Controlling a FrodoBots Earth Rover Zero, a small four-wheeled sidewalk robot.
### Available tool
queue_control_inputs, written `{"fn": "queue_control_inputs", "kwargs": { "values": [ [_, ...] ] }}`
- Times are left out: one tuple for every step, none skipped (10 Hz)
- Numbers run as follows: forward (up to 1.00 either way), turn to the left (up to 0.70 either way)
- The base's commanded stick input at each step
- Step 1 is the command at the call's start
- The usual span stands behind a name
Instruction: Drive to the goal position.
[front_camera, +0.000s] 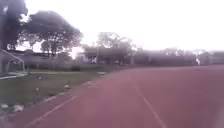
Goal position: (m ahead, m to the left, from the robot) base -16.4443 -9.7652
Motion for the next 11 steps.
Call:
{"fn": "queue_control_inputs", "kwargs": {
  "values": [
    [0.0, 0.0],
    [0.0, 0.0],
    [0.0, 0.0],
    [0.0, 0.0],
    [0.0, 0.0],
    [-0.03, 0.0],
    [0.0, 0.0],
    [0.0, 0.0],
    [0.0, 0.0],
    [0.0, 0.0],
    [0.0, 0.0]
  ]
}}
